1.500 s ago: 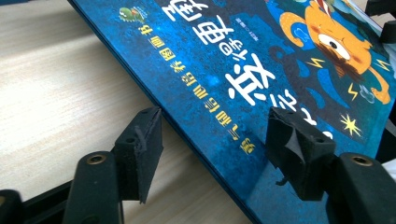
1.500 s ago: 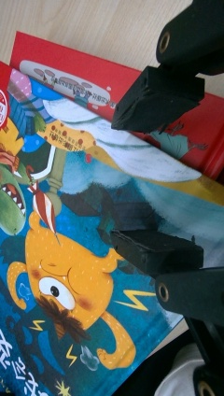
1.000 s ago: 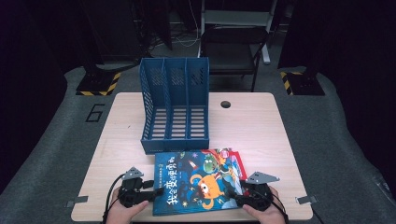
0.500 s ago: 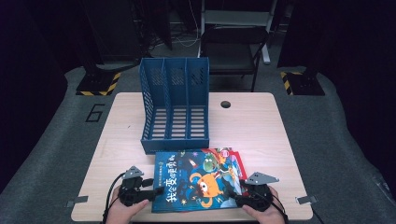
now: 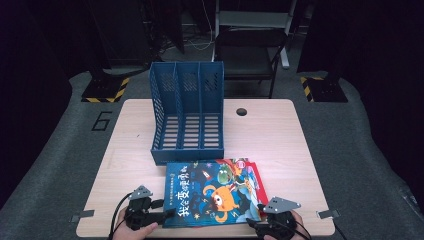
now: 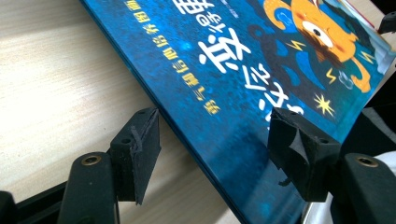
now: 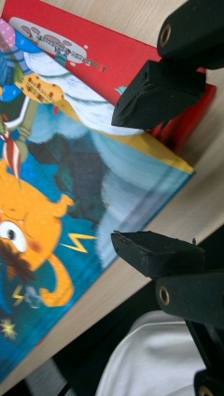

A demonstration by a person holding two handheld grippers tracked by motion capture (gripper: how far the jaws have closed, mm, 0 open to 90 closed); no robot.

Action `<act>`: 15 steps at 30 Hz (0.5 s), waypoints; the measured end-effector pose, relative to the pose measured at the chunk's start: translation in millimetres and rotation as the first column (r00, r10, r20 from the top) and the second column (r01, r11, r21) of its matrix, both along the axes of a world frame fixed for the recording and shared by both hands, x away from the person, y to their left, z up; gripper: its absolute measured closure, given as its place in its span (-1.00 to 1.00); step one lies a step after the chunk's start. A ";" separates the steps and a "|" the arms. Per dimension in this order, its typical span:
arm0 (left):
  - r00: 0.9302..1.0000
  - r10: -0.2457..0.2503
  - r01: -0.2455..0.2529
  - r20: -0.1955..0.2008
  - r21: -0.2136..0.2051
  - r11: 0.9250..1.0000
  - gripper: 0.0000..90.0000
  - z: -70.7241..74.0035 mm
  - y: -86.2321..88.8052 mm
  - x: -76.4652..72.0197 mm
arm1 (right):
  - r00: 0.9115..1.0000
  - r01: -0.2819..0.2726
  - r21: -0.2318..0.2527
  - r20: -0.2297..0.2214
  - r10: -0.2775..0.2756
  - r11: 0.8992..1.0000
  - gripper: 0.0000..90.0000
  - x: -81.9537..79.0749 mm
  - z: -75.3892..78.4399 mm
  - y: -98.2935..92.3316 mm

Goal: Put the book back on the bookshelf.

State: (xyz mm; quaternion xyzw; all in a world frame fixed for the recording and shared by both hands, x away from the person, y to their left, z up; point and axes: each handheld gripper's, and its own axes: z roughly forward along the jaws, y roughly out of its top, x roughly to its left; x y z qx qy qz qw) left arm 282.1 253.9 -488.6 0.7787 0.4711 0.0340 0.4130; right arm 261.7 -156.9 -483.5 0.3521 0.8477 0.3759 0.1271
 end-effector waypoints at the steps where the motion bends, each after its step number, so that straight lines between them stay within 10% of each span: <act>1: 1.000 -0.005 0.005 -0.009 -0.002 1.000 -0.24 0.7 0.2 -1.3 | 1.000 0.002 -0.012 0.001 -0.002 1.000 -0.18 -2.3 -0.5 0.7; 15: 1.000 -0.011 0.010 0.013 0.011 1.000 -0.23 -0.7 0.7 1.3 | 0.999 0.015 -0.021 -0.045 -0.015 1.000 0.01 -7.2 -1.9 -5.7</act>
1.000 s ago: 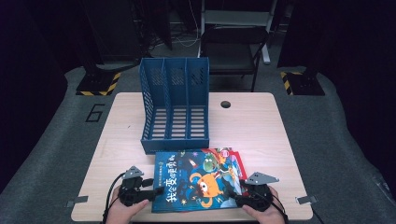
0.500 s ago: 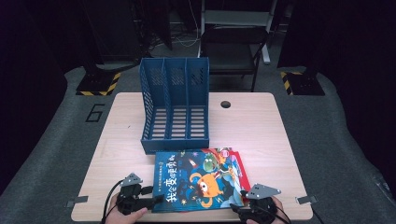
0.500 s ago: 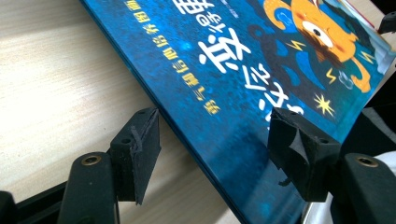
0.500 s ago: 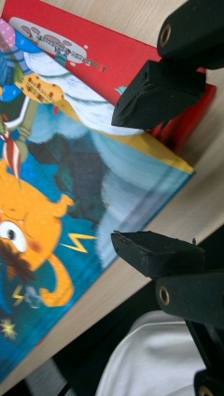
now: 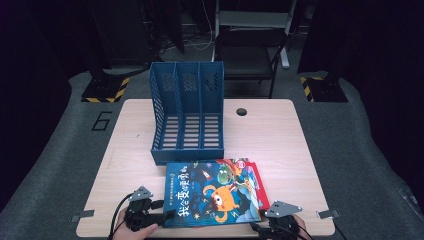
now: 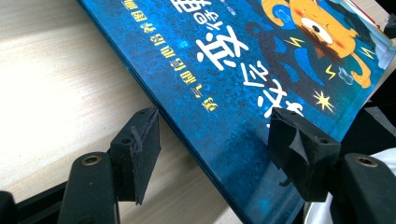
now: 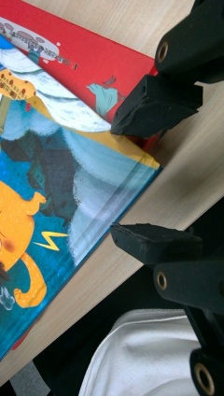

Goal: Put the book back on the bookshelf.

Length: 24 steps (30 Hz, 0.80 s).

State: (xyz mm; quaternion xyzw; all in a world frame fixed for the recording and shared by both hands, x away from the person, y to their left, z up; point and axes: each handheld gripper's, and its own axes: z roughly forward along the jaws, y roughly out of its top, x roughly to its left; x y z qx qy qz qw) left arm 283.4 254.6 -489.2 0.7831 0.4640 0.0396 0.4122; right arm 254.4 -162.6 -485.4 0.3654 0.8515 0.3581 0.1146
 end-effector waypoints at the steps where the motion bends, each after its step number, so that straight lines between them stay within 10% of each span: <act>1: 1.000 -0.006 0.006 0.003 0.006 1.000 -0.23 0.0 0.1 0.4 | 1.000 0.009 0.006 0.000 -0.009 1.000 0.02 -0.6 -0.1 0.1; 24: 0.999 0.027 -0.029 -0.041 -0.041 0.999 -0.26 -2.7 0.4 14.3 | 0.999 0.016 -0.020 -0.045 -0.017 1.000 0.36 -8.8 -2.4 -6.7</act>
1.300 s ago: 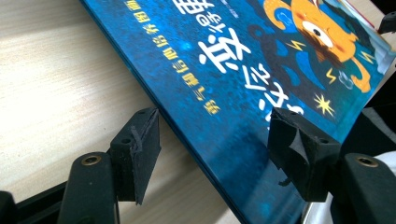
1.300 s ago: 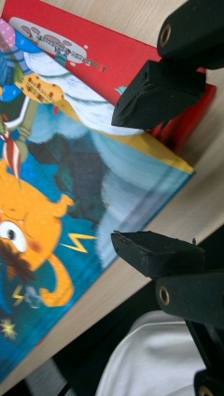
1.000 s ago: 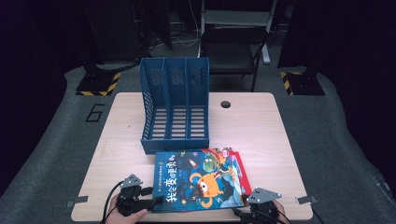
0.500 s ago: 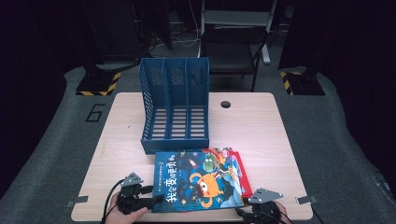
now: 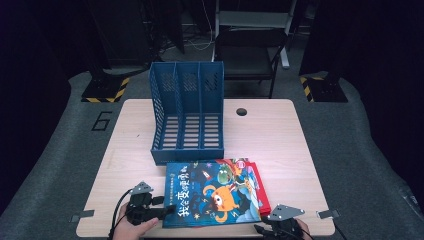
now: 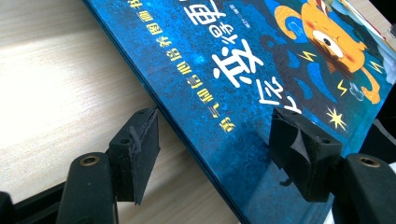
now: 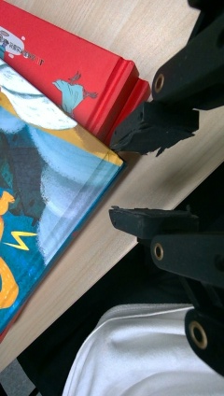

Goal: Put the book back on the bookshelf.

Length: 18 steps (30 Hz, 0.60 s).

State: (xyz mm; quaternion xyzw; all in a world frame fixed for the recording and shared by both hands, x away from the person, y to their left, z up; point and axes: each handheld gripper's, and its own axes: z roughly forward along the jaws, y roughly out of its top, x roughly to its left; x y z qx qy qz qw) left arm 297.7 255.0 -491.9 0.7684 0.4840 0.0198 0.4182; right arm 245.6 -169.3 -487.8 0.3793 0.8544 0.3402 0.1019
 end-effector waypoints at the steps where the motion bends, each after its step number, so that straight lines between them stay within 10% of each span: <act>1: 1.000 -0.007 0.007 -0.014 -0.008 1.000 -0.27 -0.1 0.5 0.0 | 1.000 0.000 -0.002 0.000 0.000 1.000 0.37 0.1 0.0 0.1; 18: 0.995 -0.069 0.066 -0.071 -0.047 0.997 -0.46 -8.0 -5.6 -7.9 | 1.000 -0.013 -0.029 0.017 0.013 1.000 0.34 2.3 0.8 2.9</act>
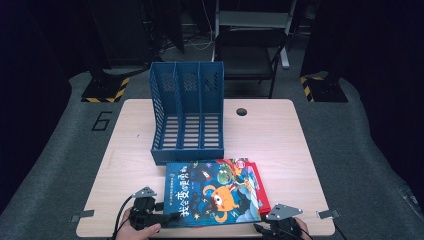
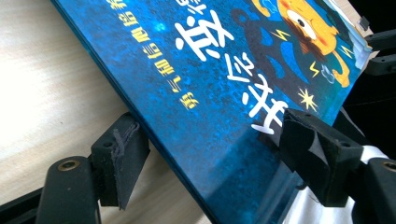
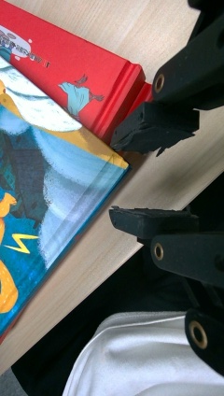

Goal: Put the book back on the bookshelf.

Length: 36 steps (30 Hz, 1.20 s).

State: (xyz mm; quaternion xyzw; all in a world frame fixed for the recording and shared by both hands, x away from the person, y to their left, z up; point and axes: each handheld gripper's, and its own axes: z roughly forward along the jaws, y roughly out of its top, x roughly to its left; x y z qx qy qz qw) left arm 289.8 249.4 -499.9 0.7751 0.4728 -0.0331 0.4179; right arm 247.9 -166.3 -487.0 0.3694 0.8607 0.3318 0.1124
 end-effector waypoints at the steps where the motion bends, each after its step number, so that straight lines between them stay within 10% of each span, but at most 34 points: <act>1: 1.000 0.002 -0.002 -0.012 -0.013 1.000 -0.45 -0.7 -0.4 -0.4 | 1.000 0.000 -0.002 0.008 0.000 1.000 0.34 0.4 -0.3 0.8; 20: 0.999 -0.026 0.026 -0.041 0.019 0.999 -0.47 1.5 5.7 -12.3 | 1.000 -0.022 0.005 -0.004 0.022 1.000 0.34 0.6 -0.5 5.8; 36: 0.999 0.029 -0.030 0.023 0.058 0.998 -0.34 13.0 8.9 -26.3 | 0.999 -0.032 0.007 -0.006 0.032 0.999 0.34 0.7 -0.7 9.4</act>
